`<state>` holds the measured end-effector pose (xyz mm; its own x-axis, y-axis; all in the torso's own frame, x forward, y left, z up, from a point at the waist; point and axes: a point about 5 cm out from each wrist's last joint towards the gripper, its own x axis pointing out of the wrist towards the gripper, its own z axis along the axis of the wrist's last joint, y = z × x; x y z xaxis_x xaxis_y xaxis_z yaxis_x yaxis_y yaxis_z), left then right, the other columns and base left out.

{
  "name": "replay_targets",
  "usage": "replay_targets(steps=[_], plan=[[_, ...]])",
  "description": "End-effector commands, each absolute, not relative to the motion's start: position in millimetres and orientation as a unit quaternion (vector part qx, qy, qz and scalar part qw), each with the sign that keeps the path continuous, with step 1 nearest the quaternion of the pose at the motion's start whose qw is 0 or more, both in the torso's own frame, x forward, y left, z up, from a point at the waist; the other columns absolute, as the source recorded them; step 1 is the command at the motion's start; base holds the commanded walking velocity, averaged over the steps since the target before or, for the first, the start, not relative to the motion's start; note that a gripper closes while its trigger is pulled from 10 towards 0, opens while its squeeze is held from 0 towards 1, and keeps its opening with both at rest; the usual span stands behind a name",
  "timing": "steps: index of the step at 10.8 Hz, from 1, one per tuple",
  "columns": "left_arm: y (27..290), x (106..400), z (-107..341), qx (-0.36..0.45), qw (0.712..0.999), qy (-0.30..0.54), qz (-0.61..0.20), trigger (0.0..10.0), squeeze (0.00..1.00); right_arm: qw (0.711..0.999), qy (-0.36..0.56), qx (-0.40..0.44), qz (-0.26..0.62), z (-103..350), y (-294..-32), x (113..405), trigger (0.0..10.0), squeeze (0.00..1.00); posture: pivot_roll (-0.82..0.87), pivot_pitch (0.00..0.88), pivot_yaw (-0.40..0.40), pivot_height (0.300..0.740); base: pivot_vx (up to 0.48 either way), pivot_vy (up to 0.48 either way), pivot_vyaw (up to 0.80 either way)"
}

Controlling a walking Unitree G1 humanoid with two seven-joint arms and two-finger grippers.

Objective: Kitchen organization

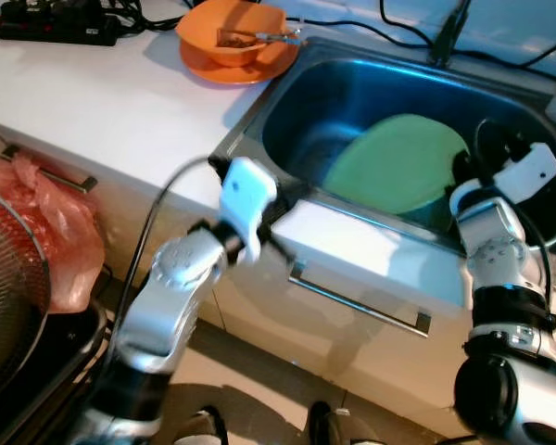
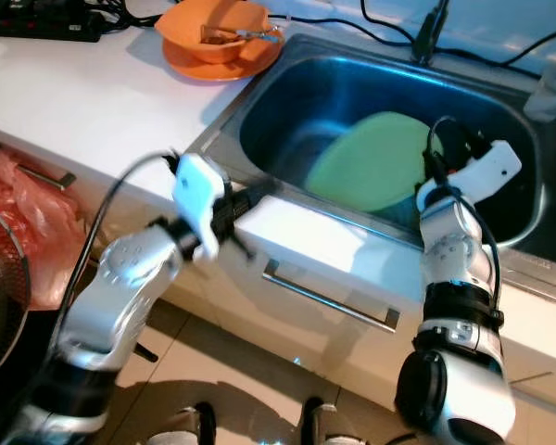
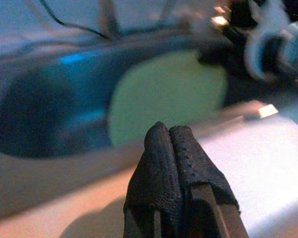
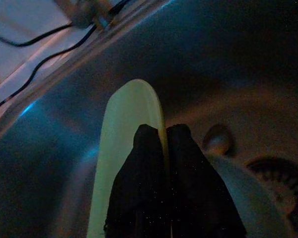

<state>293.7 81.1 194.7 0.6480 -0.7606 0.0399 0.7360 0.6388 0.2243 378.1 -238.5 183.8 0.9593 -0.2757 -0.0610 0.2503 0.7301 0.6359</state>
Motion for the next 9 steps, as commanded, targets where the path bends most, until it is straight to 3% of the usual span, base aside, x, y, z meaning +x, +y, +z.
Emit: replay_targets(steps=[1, 3, 4, 5, 8, 9], plan=[[78, 288, 196, 0.091, 0.891, -0.059, -0.441, 10.0, 0.0, 0.93, -0.028, 0.338, -0.14, 182, -239, 380, 0.0, 0.0, 0.0, 0.21, 0.028, 0.74, 0.0, 0.0, 0.0], [84, 288, 198, 0.102, 0.886, -0.048, -0.449, 10.0, 0.0, 0.934, -0.014, 0.331, -0.135, 177, -226, 391, 0.0, 0.0, 0.03, 0.22, 0.052, 0.74, 0.0, 0.0, 0.0], [88, 289, 202, 0.105, 0.887, -0.047, -0.448, 10.0, 0.0, 0.945, -0.008, 0.308, -0.115, 181, -214, 399, 4.6, 0.0, 0.05, 0.223, 0.059, 0.74, 0.0, 0.0, 0.0], [89, 289, 203, 0.107, 0.887, -0.045, -0.447, 10.0, 0.0, 0.949, -0.005, 0.297, -0.107, 184, -209, 402, 10.0, 0.0, 0.06, 0.224, 0.059, 0.74, 0.0, 0.0, 0.0], [88, 288, 204, 0.107, 0.887, -0.042, -0.447, 10.0, 0.0, 0.951, -0.006, 0.295, -0.092, 188, -199, 408, 10.0, 0.03, 0.06, 0.222, 0.059, 0.74, 0.0, 0.0, 0.0], [88, 287, 203, 0.107, 0.888, -0.038, -0.446, 10.0, 0.0, 0.948, -0.005, 0.305, -0.087, 186, -196, 408, 10.0, 1.0, 0.06, 0.221, 0.061, 0.74, 0.0, 0.0, 0.0]])
